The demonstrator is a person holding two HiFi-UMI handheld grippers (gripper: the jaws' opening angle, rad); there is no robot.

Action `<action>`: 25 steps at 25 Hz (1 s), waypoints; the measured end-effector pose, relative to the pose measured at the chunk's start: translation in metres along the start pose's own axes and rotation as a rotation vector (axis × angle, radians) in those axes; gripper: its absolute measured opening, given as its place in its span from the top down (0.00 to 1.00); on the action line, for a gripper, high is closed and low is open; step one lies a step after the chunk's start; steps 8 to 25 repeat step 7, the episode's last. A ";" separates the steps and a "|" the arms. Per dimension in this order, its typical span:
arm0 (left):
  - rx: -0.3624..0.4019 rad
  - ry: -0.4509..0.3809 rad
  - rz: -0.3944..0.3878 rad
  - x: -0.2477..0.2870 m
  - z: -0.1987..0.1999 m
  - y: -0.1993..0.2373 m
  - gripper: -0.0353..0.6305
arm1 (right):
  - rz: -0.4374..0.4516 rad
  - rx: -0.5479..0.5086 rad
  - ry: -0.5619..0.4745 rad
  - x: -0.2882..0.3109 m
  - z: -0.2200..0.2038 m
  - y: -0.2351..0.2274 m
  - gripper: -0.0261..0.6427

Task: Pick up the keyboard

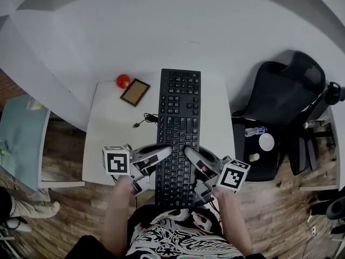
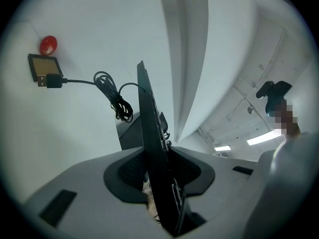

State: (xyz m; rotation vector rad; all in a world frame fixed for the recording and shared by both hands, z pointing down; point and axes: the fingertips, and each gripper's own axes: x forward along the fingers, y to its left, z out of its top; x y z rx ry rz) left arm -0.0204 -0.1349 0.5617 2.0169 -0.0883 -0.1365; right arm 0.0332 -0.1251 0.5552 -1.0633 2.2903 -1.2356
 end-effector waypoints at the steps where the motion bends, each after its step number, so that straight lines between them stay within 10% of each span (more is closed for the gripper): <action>1: -0.001 0.000 0.000 0.000 0.000 0.000 0.76 | -0.001 0.000 0.000 0.000 0.000 0.000 0.73; 25: 0.004 0.014 0.000 -0.002 0.001 0.004 0.76 | -0.010 0.010 -0.004 0.002 0.000 -0.001 0.73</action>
